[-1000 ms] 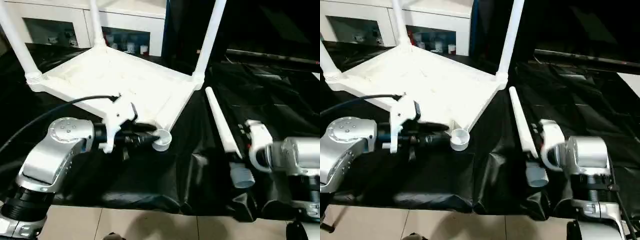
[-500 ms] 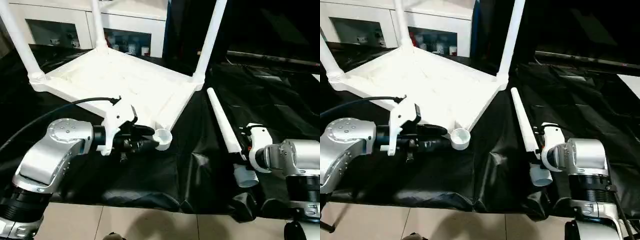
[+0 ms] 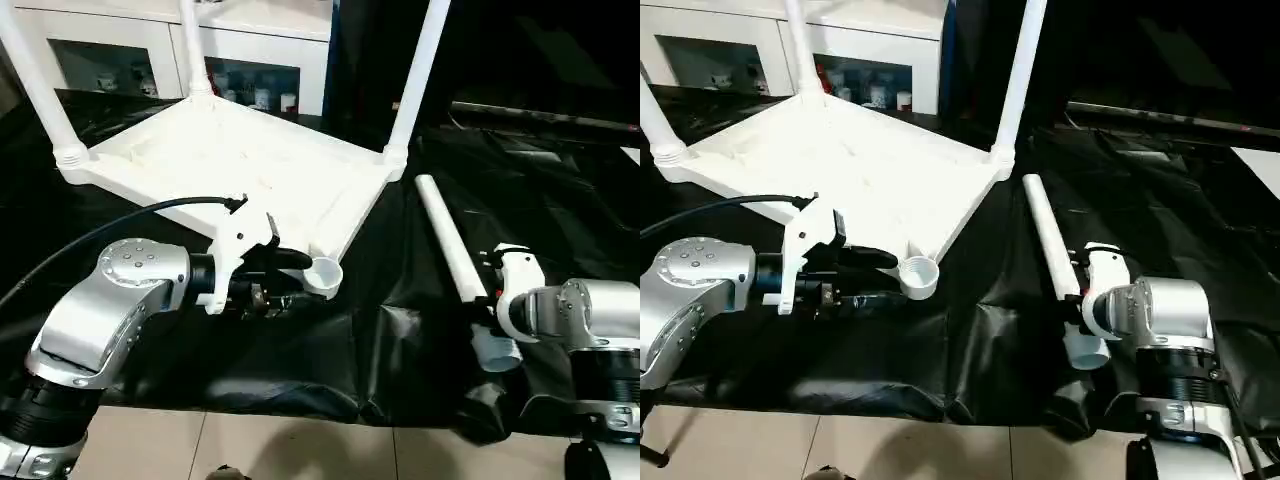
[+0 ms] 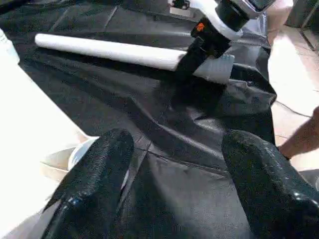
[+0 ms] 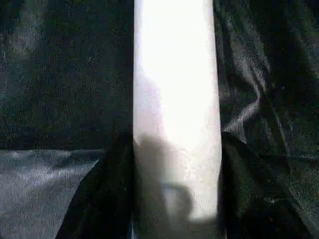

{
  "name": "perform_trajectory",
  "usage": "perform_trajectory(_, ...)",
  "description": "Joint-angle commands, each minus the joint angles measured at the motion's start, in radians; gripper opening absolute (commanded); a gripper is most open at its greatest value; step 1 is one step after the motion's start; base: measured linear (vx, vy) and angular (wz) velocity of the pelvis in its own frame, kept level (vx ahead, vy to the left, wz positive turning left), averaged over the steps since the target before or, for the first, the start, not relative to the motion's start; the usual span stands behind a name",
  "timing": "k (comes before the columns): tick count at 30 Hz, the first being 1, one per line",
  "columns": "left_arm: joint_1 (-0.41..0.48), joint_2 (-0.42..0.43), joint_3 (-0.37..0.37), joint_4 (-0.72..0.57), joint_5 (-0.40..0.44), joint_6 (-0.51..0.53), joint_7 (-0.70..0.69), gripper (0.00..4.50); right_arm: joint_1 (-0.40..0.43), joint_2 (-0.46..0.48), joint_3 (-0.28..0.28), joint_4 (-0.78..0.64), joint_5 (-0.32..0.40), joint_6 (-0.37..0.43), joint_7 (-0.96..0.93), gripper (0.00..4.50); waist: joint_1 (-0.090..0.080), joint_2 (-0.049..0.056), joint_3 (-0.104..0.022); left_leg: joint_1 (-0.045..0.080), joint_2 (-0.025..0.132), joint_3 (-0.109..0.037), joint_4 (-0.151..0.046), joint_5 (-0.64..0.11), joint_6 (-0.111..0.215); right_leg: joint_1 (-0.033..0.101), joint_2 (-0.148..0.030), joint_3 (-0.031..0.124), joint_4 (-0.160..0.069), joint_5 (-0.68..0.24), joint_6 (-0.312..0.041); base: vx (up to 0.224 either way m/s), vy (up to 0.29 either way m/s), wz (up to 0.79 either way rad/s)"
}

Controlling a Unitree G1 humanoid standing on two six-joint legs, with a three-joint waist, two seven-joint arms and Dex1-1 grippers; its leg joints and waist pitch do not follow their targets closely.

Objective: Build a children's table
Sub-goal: Pick table leg

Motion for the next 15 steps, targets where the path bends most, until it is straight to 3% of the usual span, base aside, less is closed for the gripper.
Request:
perform_trajectory(1, -0.019, 0.009, -0.013, -0.004, -0.002, -0.01, 0.003, 3.75, -0.016, 0.001, -0.042, 0.011, -0.005, -0.023, -0.024, 1.92, 0.0, 0.011, -0.065, 0.024, 0.006, 0.006, -0.067, -0.197, -0.088, 0.039, -0.038, 0.031, -0.08, -0.153, -0.147, 0.0, 0.0, 0.0)
perform_trajectory(2, -0.019, 0.009, -0.013, -0.003, -0.002, -0.011, 0.003, 3.92, -0.017, 0.003, -0.046, 0.012, -0.004, -0.025, -0.026, 1.91, 0.0, 0.012, -0.066, 0.025, 0.006, 0.007, -0.067, -0.196, -0.088, 0.038, -0.038, 0.032, -0.079, -0.148, -0.146, 0.0, 0.0, 0.0)
perform_trajectory(3, -0.021, 0.007, -0.012, 0.0, -0.002, -0.01, 0.006, 3.92, -0.022, 0.019, -0.085, 0.017, -0.003, -0.057, -0.056, 1.91, -0.001, 0.014, -0.066, 0.025, 0.005, 0.007, -0.067, -0.197, -0.09, 0.037, -0.038, 0.031, -0.079, -0.147, -0.146, 0.0, 0.0, 0.0)
perform_trajectory(6, -0.021, 0.004, -0.008, 0.002, -0.003, -0.013, 0.008, 4.26, -0.023, 0.027, -0.105, 0.017, -0.001, -0.089, -0.071, 1.91, 0.0, 0.013, -0.066, 0.025, 0.005, 0.007, -0.067, -0.194, -0.089, 0.038, -0.038, 0.031, -0.078, -0.139, -0.146, 0.0, 0.0, 0.0)
perform_trajectory(7, -0.025, -0.006, 0.0, 0.008, -0.008, -0.01, 0.018, 4.26, -0.023, 0.038, -0.134, 0.008, 0.015, -0.161, -0.077, 1.91, 0.0, 0.015, -0.066, 0.025, 0.005, 0.007, -0.066, -0.196, -0.089, 0.038, -0.038, 0.031, -0.078, -0.14, -0.145, 0.0, 0.0, 0.0)
perform_trajectory(8, -0.035, -0.031, 0.02, 0.023, -0.02, -0.018, 0.037, 4.3, -0.021, 0.063, -0.178, -0.02, 0.055, -0.294, -0.064, 1.91, 0.0, 0.015, -0.067, 0.025, 0.005, 0.007, -0.066, -0.205, -0.09, 0.037, -0.04, 0.031, -0.079, -0.147, -0.145, 0.0, 0.0, 0.0)
perform_trajectory(10, -0.048, -0.062, 0.043, 0.043, -0.031, -0.022, 0.064, 4.49, -0.016, 0.077, -0.199, -0.051, 0.09, -0.403, -0.029, 1.91, 0.0, 0.014, -0.068, 0.025, 0.007, 0.009, -0.064, -0.223, -0.083, 0.036, -0.042, 0.031, -0.08, -0.152, -0.148, 0.0, 0.0, 0.0)
perform_trajectory(11, -0.066, -0.098, 0.067, 0.067, -0.04, -0.032, 0.098, 4.5, -0.012, 0.091, -0.212, -0.083, 0.121, -0.497, 0.012, 1.91, 0.001, 0.015, -0.068, 0.023, 0.008, 0.008, -0.062, -0.224, -0.074, 0.038, -0.043, 0.031, -0.079, -0.141, -0.152, 0.0, 0.0, 0.0)
perform_trajectory(12, -0.077, -0.121, 0.08, 0.081, -0.046, -0.034, 0.118, 4.5, -0.011, 0.098, -0.216, -0.101, 0.135, -0.528, 0.031, 1.91, 0.0, 0.013, -0.068, 0.023, 0.007, 0.009, -0.062, -0.219, -0.068, 0.039, -0.042, 0.031, -0.08, -0.137, -0.154, 0.0, 0.0, 0.0)
perform_trajectory(13, -0.111, -0.197, 0.121, 0.119, -0.081, -0.032, 0.174, 4.5, -0.009, 0.128, -0.231, -0.154, 0.176, -0.615, 0.083, 1.91, 0.0, 0.013, -0.069, 0.02, 0.007, 0.009, -0.062, -0.201, -0.057, 0.043, -0.04, 0.031, -0.076, -0.108, -0.159, 0.0, 0.0, 0.0)
perform_trajectory(15, -0.128, -0.246, 0.146, 0.134, -0.112, -0.023, 0.205, 4.5, -0.01, 0.147, -0.241, -0.183, 0.206, -0.644, 0.118, 1.91, 0.002, 0.01, -0.071, 0.016, 0.005, 0.008, -0.06, -0.172, -0.035, 0.049, -0.04, 0.03, -0.073, -0.065, -0.174, 0.0, 0.0, 0.0)
